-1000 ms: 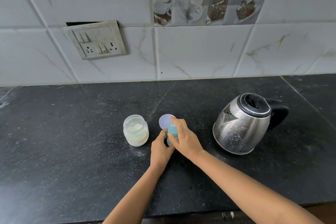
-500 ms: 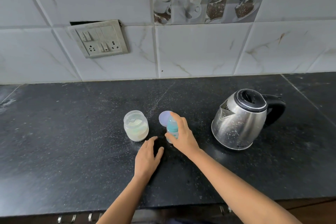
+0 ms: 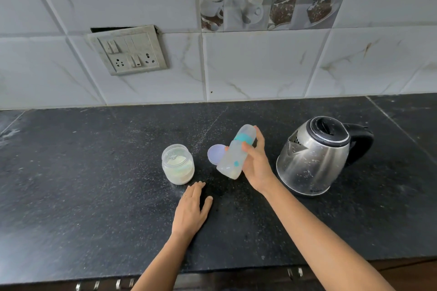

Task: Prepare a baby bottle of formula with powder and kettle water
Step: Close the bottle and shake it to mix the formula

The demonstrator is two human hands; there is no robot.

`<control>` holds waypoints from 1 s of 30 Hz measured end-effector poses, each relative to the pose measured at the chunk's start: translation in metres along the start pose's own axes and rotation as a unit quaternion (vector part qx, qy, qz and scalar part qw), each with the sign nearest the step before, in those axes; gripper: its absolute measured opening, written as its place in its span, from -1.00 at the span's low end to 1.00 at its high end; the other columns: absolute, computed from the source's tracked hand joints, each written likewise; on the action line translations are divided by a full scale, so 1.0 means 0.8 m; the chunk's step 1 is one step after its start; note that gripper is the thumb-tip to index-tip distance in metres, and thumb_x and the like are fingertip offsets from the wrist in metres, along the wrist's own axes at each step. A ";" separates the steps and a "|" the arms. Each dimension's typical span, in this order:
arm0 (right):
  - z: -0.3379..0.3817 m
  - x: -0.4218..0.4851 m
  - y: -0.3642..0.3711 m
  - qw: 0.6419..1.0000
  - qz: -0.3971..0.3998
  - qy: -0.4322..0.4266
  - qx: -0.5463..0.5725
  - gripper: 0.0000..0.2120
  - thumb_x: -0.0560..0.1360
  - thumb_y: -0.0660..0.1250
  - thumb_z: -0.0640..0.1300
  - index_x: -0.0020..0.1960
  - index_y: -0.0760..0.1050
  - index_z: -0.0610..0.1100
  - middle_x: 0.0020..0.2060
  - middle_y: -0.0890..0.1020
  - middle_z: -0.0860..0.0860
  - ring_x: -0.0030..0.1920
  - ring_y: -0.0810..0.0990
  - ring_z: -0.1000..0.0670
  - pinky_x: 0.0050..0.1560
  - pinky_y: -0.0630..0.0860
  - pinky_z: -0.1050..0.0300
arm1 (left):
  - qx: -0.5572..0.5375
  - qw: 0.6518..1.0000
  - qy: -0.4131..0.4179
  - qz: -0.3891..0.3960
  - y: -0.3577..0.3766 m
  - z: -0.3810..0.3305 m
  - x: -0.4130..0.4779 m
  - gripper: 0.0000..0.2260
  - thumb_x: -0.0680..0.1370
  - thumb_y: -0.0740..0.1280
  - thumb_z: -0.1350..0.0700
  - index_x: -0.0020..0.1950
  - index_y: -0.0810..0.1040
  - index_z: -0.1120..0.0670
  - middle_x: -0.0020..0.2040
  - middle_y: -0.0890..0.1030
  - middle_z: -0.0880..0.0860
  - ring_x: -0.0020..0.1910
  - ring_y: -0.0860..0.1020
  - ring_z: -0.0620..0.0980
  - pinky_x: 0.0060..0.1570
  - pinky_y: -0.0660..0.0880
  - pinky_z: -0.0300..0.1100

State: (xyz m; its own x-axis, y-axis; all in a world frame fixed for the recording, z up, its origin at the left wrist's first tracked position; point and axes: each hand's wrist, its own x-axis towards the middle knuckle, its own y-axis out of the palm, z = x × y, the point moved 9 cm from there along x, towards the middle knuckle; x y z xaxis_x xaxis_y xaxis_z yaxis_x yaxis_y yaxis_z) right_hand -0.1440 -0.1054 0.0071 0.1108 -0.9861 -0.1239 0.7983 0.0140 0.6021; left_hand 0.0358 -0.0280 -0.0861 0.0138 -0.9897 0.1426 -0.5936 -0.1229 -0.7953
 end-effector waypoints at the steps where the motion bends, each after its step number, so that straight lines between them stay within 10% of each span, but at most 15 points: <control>1: 0.001 -0.002 0.003 0.999 -0.015 0.010 0.047 -0.48 0.55 0.22 -0.22 0.46 0.22 0.05 0.17 0.51 -0.16 0.10 0.54 -0.20 0.16 0.51 -0.15 | -0.002 1.000 -0.001 0.000 0.000 0.001 0.000 -0.63 0.58 0.23 -0.07 0.35 0.38 0.01 0.35 0.46 -0.04 0.37 0.33 -0.03 0.32 0.24 -0.22; 7: -0.007 -0.018 0.033 0.990 0.002 0.098 0.106 -0.58 0.49 0.26 0.12 0.21 0.49 -0.15 -0.02 0.59 -0.11 -0.19 0.55 -0.07 -0.32 0.55 0.11 | -0.006 1.000 -0.003 0.006 0.004 0.003 -0.002 -0.63 0.59 0.22 -0.08 0.36 0.37 -0.01 0.37 0.44 -0.03 0.41 0.31 0.03 0.36 0.29 -0.11; 13: 0.005 0.001 0.042 0.965 -0.057 0.091 0.239 -0.61 0.56 0.23 0.14 0.07 0.48 -0.20 -0.15 0.55 -0.09 -0.15 0.56 -0.05 0.00 0.50 0.05 | -0.005 1.000 0.006 0.013 0.003 0.002 -0.001 -0.62 0.59 0.19 -0.09 0.38 0.37 0.00 0.39 0.42 -0.04 0.42 0.29 -0.05 0.36 0.16 -0.25; 22: 0.020 -0.005 0.065 0.960 0.064 0.103 0.253 -0.69 0.55 0.16 -0.08 0.16 0.46 -0.26 -0.01 0.56 -0.22 0.12 0.58 -0.25 0.04 0.52 -0.32 | -0.002 1.000 0.027 0.010 -0.001 0.000 0.000 -0.63 0.59 0.20 -0.08 0.36 0.40 0.03 0.36 0.43 -0.04 0.38 0.32 -0.09 0.35 0.25 -0.21; 30: 0.027 -0.001 0.087 0.939 0.130 0.102 0.302 -0.36 0.11 0.65 -0.02 0.06 0.51 -0.26 -0.20 0.52 -0.16 -0.27 0.59 -0.07 -0.18 0.61 0.04 | 0.003 0.999 0.031 0.014 0.000 0.000 -0.001 -0.62 0.59 0.18 -0.11 0.36 0.39 0.01 0.37 0.41 -0.06 0.38 0.32 -0.10 0.34 0.25 -0.22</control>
State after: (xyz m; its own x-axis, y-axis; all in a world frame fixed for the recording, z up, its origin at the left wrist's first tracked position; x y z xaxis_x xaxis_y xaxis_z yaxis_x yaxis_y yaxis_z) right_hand -0.1013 -0.1076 0.0659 0.4160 -0.9091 -0.0225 0.2534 0.0921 0.9630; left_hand 0.0361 -0.0272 -0.0860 -0.0526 -0.9864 0.1558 -0.5878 -0.0955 -0.8033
